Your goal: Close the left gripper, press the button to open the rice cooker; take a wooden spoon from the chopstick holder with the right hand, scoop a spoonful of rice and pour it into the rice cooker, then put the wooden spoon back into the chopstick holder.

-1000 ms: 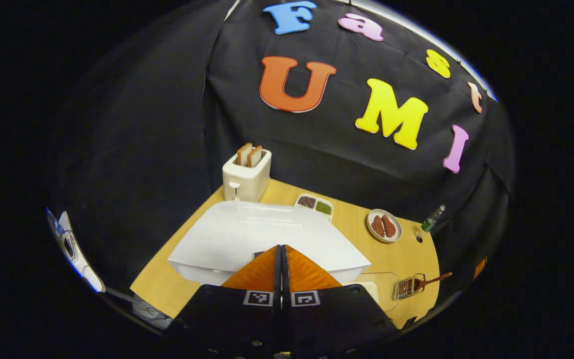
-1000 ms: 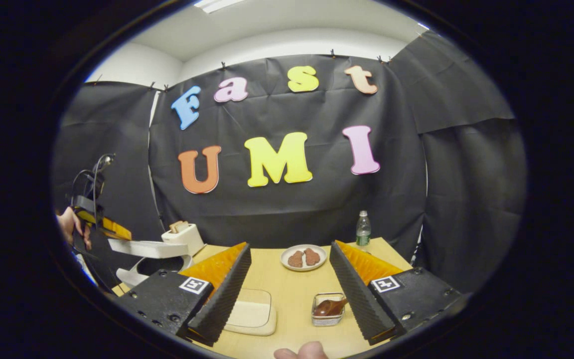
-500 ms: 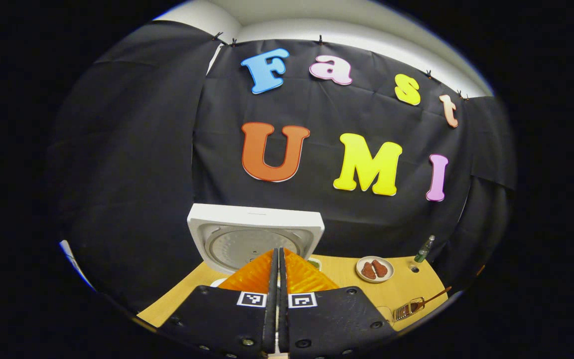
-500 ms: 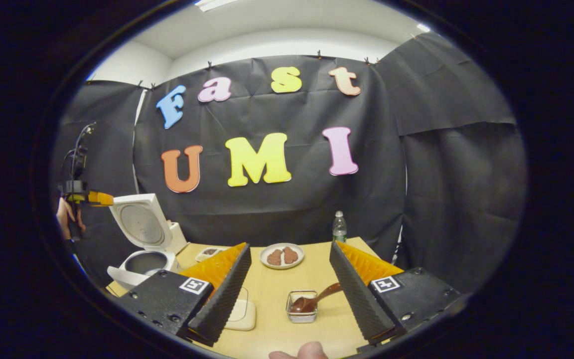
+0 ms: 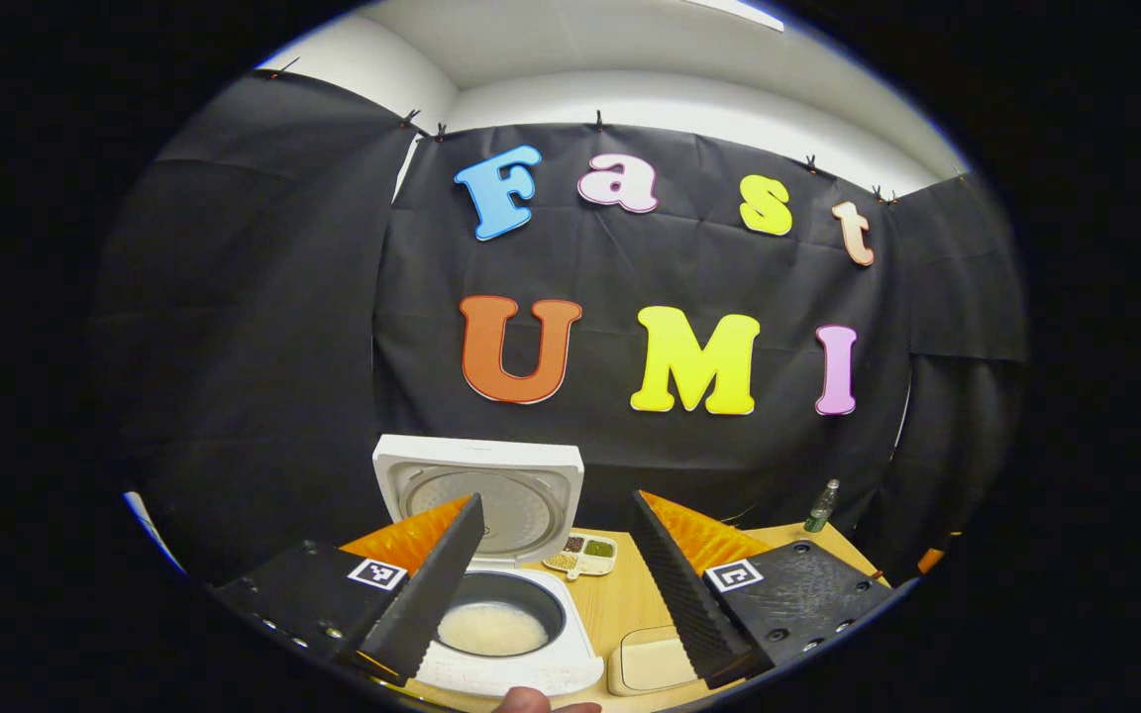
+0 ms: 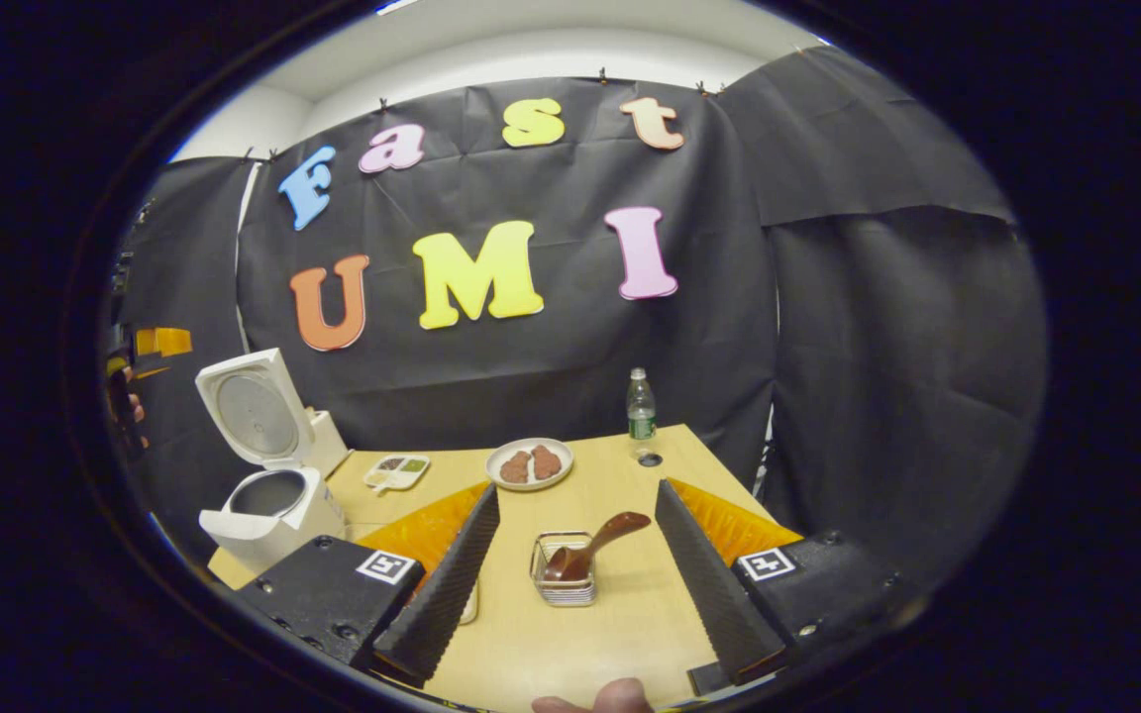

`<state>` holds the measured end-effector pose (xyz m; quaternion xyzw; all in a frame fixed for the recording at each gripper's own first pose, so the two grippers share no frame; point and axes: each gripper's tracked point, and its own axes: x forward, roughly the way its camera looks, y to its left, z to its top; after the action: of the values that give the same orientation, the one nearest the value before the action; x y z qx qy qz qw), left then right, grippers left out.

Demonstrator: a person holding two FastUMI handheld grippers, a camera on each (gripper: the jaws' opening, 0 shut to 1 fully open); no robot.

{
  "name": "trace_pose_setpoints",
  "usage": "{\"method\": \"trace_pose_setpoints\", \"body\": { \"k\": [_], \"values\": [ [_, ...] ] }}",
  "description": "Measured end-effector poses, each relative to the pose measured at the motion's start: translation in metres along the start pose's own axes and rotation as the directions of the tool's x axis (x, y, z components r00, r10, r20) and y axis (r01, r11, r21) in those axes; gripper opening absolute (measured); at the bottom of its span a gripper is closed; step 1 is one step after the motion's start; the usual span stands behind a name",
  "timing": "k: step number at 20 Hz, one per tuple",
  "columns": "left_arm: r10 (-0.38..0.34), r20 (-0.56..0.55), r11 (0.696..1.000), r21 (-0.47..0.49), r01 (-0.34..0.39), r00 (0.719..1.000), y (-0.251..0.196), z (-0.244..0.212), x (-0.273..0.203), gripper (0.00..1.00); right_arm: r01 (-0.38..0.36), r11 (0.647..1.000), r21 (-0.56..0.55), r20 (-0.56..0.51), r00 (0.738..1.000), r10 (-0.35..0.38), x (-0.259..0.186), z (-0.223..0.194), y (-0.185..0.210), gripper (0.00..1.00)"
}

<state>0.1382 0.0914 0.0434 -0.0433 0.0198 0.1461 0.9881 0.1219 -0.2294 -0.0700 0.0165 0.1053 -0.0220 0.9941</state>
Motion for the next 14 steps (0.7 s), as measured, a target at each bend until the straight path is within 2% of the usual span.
{"method": "trace_pose_setpoints", "body": {
  "k": [2, 4, 8, 12, 13, 14],
  "values": [
    [0.024, 0.0, 1.0, -0.008, -0.024, 1.0, -0.004, -0.004, -0.008, 0.94, 0.003, 1.0, 0.006, -0.016, 1.0, -0.002, 0.007, -0.01, -0.006, 0.99],
    [0.015, -0.002, 1.0, -0.027, -0.015, 1.0, -0.019, -0.006, -0.018, 0.94, 0.009, 1.0, 0.02, -0.037, 0.999, -0.008, 0.019, -0.025, -0.013, 1.0],
    [0.009, -0.016, 1.0, 0.021, -0.008, 1.0, -0.034, -0.012, -0.025, 0.94, 0.02, 0.999, 0.04, -0.089, 0.996, -0.016, 0.051, -0.055, -0.026, 1.0],
    [0.031, -0.024, 0.999, 0.042, -0.03, 0.999, -0.039, -0.008, -0.025, 0.94, -0.014, 0.996, 0.088, -0.163, 0.986, 0.028, 0.093, -0.09, -0.028, 1.0],
    [0.046, -0.028, 0.998, 0.045, -0.045, 0.999, -0.039, -0.008, -0.024, 0.94, -0.018, 0.994, 0.11, -0.183, 0.982, 0.038, 0.103, -0.099, -0.029, 0.94],
    [0.061, -0.029, 0.997, 0.046, -0.059, 0.998, -0.038, -0.007, -0.023, 0.94, -0.019, 0.991, 0.134, -0.204, 0.978, 0.046, 0.113, -0.109, -0.029, 0.99]
  ]
}}
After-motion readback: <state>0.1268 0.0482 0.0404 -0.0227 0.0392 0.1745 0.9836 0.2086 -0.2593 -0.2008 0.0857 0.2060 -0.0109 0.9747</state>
